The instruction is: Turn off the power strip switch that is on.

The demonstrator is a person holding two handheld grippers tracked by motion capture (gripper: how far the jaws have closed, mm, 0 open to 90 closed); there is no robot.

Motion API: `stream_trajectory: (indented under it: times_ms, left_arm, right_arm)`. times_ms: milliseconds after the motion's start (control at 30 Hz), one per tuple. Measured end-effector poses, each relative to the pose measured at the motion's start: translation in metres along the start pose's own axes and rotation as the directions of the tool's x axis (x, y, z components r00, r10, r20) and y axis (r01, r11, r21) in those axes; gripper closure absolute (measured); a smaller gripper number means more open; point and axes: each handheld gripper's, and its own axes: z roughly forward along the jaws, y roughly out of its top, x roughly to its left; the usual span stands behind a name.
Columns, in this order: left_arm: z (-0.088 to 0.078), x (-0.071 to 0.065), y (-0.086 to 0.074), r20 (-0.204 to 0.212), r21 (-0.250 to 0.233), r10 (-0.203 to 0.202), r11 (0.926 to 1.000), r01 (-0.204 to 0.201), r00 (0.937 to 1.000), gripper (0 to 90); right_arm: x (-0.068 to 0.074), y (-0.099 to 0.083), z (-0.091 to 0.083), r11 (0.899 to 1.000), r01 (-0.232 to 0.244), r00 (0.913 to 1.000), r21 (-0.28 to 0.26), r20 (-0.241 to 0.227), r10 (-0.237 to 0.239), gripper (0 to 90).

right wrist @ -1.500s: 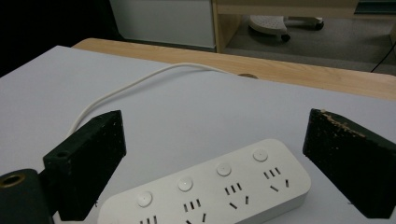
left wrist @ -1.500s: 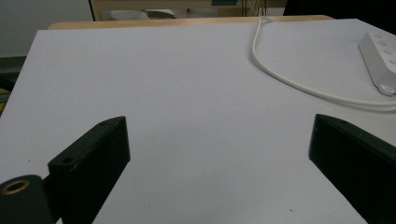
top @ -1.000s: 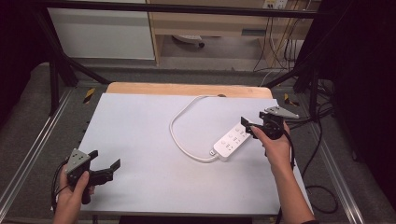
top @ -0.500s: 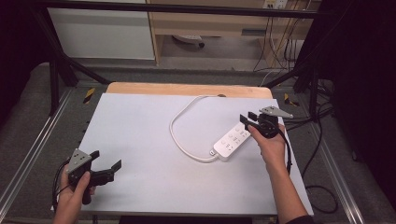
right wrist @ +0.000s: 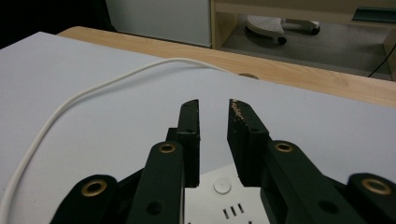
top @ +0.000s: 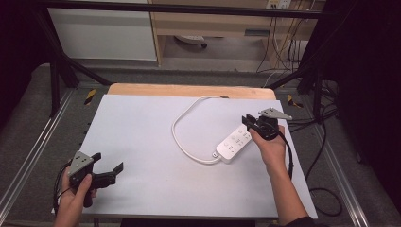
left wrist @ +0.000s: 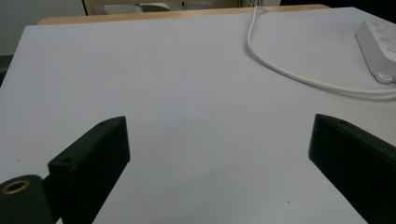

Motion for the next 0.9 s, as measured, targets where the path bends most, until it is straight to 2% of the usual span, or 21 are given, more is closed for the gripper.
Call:
stream_trajectory:
  times_ms: [200,367,433,900]
  left_arm:
    - [0.000,0.000,0.000,-0.001,0.001,0.003,1.0000,-0.003,1.0000,5.2]
    - [0.000,0.000,0.000,-0.001,0.002,0.004,1.0000,-0.004,1.0000,5.2]
    - [0.000,0.000,0.000,-0.002,0.003,0.005,1.0000,-0.005,1.0000,5.2]
    - [0.001,0.000,0.000,-0.004,0.008,0.008,0.9999,-0.008,1.0000,5.2]
  right_arm:
    - [0.001,-0.002,0.004,1.000,0.009,1.0000,0.016,0.003,-0.009,80.2]
    - [0.001,-0.004,0.008,0.999,-0.012,0.9996,0.037,-0.026,0.013,86.1]
    - [0.002,-0.005,0.010,0.999,-0.005,0.9997,0.047,-0.023,0.006,87.7]
    - [0.002,-0.020,0.018,0.995,-0.002,0.9992,0.103,-0.039,0.006,90.0]
